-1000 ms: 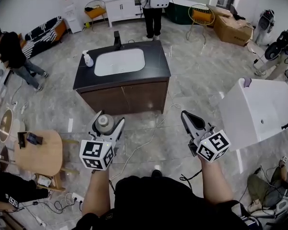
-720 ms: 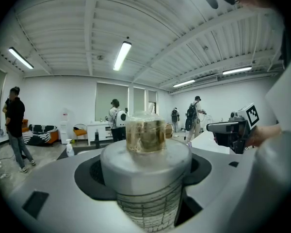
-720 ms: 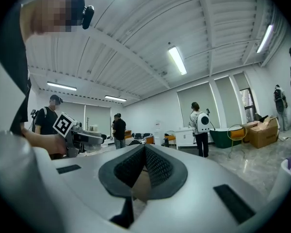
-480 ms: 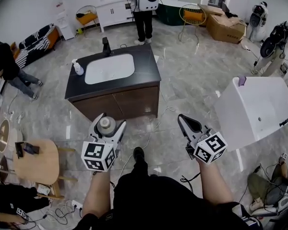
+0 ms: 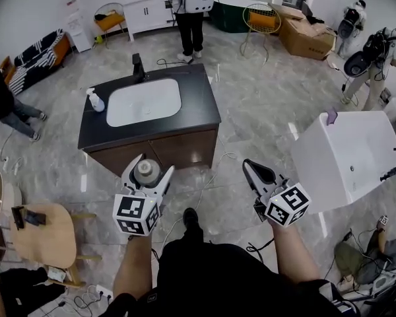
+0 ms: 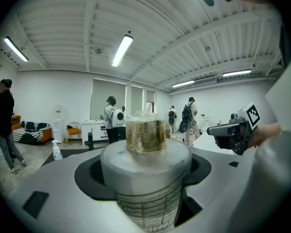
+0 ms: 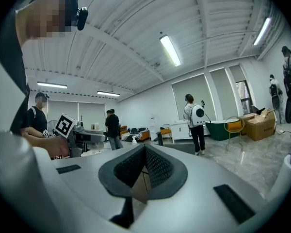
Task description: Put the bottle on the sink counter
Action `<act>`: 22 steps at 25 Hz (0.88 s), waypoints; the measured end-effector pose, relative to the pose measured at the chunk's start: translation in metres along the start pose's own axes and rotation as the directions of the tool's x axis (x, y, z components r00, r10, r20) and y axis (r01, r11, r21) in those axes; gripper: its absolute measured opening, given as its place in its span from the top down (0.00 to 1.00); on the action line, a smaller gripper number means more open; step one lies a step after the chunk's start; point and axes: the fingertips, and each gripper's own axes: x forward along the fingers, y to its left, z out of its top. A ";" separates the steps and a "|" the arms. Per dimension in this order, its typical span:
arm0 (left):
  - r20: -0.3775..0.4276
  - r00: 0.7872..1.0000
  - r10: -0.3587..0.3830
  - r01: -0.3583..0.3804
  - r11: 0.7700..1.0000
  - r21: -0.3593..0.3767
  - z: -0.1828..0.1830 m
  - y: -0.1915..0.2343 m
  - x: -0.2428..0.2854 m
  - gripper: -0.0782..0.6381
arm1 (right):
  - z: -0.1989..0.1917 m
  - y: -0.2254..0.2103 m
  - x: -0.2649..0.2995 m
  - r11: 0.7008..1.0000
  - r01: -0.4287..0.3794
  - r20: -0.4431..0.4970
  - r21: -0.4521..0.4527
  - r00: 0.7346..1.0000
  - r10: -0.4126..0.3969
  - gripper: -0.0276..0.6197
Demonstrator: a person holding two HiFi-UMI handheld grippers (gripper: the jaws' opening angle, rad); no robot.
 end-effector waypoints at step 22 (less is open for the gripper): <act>-0.010 0.995 -0.098 0.098 0.995 -0.013 0.024 0.105 0.153 0.41 | 0.041 -0.073 0.165 1.000 0.007 -0.029 -0.019 1.000 -0.007 0.94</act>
